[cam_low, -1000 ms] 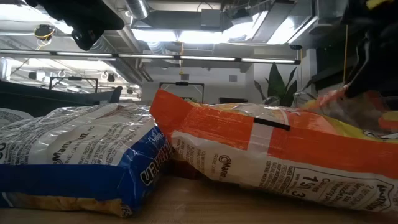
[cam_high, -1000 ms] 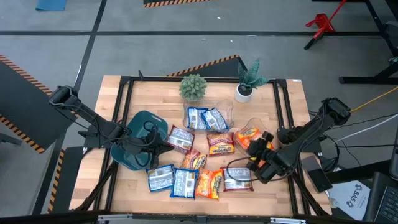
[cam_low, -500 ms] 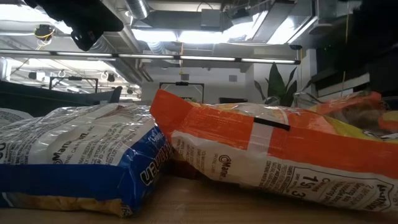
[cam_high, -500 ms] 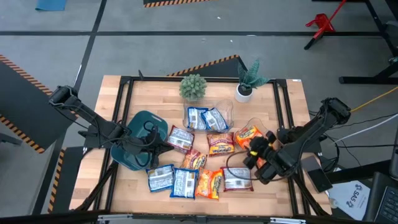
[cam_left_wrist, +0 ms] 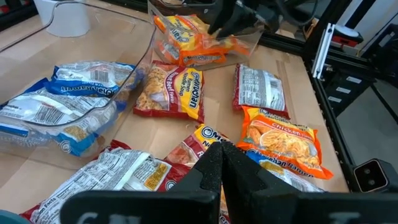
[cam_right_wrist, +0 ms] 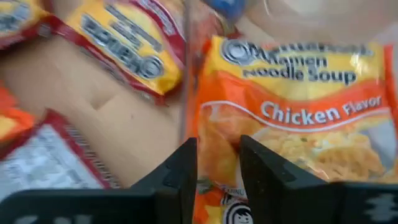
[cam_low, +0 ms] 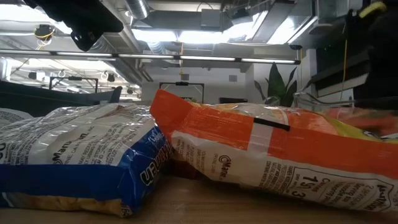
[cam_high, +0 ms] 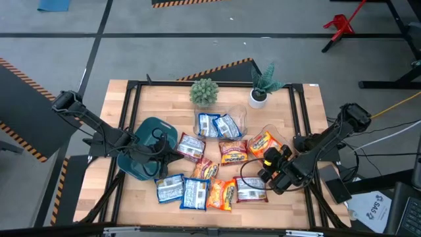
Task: Sort Maruchan noodles
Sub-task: Stack the left orange noodle pack on top of the orange noodle pack in the right transparent bin, then put the red noodle pack into the blue bin
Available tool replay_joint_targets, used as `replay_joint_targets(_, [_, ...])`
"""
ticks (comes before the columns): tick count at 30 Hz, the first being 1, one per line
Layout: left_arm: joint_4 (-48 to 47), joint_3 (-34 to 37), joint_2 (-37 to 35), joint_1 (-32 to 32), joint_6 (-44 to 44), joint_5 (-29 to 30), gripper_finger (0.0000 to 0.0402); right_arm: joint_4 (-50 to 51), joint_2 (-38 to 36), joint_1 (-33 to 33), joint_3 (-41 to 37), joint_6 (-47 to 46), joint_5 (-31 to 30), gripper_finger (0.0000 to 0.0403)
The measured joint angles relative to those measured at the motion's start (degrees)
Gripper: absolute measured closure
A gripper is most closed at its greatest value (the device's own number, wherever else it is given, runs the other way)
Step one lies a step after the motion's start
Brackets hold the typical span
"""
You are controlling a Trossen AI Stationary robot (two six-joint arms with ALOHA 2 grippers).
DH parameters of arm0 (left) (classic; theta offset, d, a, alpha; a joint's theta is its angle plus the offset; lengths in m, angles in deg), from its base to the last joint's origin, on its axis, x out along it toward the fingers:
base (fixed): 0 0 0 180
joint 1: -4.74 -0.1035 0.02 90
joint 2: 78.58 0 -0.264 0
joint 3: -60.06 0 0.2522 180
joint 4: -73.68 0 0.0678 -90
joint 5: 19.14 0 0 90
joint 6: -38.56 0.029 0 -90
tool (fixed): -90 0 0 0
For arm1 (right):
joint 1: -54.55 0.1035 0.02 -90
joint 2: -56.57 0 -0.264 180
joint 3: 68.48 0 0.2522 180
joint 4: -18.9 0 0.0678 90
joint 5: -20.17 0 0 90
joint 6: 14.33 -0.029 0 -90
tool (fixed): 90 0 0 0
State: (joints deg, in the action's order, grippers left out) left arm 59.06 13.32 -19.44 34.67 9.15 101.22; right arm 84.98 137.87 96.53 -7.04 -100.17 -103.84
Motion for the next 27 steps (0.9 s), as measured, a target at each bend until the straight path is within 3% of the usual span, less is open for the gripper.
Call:
replay_joint_targets(5, [0.6,0.0,0.0,0.0,0.0,-3.3,0.04,6.0,-0.3,0.0,8.1,3.8,-2.6,0.0301])
replay_joint_targets(9, [3.9,0.0,0.0,0.0,0.0,-9.0,0.04,2.5,-0.3,0.0,14.3,9.3,-4.0,0.0301])
replay_joint_targets(14, [12.3,0.0,0.0,0.7,3.3,-24.1,0.0388,-17.2,0.0,0.0,16.2,25.6,-1.6,0.0301])
replay_joint_targets(17, [16.7,0.0,0.0,2.9,3.5,-28.8,0.0371,-31.6,2.2,-0.5,16.2,38.8,-0.2,0.0301])
replay_joint_targets(23, [24.0,0.0,0.0,11.0,2.7,-31.3,0.033,-53.1,10.9,-2.1,16.3,56.0,-2.4,0.0278])
replay_joint_targets(27, [27.8,0.0,0.0,17.1,3.0,-26.7,0.0314,-59.8,16.1,-5.4,16.2,57.7,4.7,0.0217])
